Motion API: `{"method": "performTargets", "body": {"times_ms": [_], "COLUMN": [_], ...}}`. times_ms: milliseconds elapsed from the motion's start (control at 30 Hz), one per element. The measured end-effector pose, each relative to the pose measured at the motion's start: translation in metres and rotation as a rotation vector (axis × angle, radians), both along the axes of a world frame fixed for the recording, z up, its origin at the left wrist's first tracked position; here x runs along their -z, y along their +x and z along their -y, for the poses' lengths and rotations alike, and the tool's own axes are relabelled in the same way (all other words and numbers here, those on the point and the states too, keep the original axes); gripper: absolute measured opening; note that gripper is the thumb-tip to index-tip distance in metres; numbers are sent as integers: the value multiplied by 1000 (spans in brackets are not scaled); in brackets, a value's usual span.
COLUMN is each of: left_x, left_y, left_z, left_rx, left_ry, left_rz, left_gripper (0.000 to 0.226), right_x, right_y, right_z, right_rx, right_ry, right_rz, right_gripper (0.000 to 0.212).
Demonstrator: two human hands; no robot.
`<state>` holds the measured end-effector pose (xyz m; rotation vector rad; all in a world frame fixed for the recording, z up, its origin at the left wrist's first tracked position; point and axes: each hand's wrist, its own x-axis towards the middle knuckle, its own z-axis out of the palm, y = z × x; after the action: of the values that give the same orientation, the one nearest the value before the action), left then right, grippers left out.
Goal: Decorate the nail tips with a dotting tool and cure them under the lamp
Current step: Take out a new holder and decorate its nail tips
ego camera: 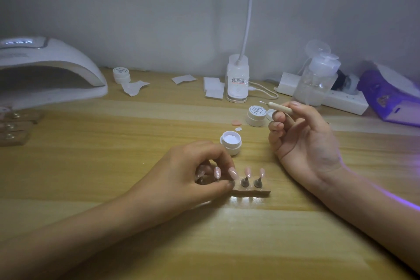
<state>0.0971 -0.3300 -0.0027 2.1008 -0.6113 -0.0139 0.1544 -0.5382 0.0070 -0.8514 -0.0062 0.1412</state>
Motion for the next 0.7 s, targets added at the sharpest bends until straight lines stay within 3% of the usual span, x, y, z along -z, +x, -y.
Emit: {"method": "performTargets", "body": {"times_ms": [367, 533, 700], "left_x": [0, -1, 0], "left_y": [-2, -3, -4], "left_z": [0, 0, -1], "left_rx": [8, 29, 48], "left_ry": [112, -4, 36], "left_rz": [150, 130, 170], "left_gripper": [4, 16, 17], "right_x": [1, 2, 3], "right_y": [0, 2, 3], "right_z": [1, 2, 2], "right_rx": [52, 57, 44], "right_ry": [23, 34, 18], "right_rz": [-2, -12, 2], "right_gripper": [19, 15, 16]}}
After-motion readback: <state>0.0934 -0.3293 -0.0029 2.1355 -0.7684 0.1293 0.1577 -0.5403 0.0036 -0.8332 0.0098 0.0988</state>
